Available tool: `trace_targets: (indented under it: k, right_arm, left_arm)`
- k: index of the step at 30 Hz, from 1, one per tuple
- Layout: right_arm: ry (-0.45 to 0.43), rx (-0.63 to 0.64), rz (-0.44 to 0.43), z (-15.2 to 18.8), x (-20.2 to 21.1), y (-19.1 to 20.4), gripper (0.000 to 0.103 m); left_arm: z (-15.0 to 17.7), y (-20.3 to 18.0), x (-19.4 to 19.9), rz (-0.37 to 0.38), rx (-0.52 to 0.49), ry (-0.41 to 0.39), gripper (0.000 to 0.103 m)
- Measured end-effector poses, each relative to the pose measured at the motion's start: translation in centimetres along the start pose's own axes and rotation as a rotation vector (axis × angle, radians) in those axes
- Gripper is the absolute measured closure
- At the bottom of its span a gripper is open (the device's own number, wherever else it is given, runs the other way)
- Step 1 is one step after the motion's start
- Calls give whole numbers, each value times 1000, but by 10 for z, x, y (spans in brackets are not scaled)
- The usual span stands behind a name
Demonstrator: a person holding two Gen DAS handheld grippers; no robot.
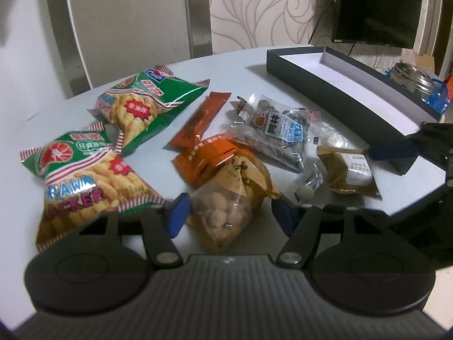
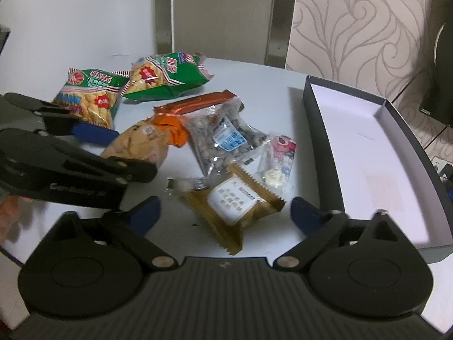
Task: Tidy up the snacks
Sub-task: 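Grasp the clear bag of round snacks with left gripper while right grasps gold cake packet, then carry the snack bag with left gripper while right carries cake packet over the black box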
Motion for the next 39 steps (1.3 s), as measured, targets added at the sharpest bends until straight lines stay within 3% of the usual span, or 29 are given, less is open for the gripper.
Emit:
trace_targets:
  k: [2,12,13,15,20,22,29,39]
  right_arm:
    - [14,0,-7,0,-4,-2,15]
    - [20,-1,-9,-1,-15,-3,16]
    - [23,6,-5,-2,-16,-4,18]
    - [16,17,-5,-2,-15,-3,22]
    - [16,15,-13,-4,-15,-3,29]
    - [15,4,-35,-4,-14,-3,43]
    - [21,-9,-20,-2,-10,-7,44]
    - [-14,-12,-17,-5,4,-7,44]
  left_arm:
    - [0,0,-1,5,1,1,37]
    - [-1,1,-6,-5,6,4,35]
    - [-2,1,-6,-7,5,3,36]
    - [-2,2,-6,-20,-2,-1,48]
    - [-3,5,-5,-5,5,-7,50]
    - [-4,6,-3,-3,12,-10,54]
    - [-4,3,3,-11,5,-25,62]
    - [-7,8,13,-23,16,-40,64]
Point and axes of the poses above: each gripper's, at about its wrist camera, not at the fingertips, and x roughly against the way its jaws point, y to its left, z to its underside, the point moved 9 cm from there along -x, roughly the way its jaws point, and after that the axes turned 6 degrees about y, right-handed, at the moved point
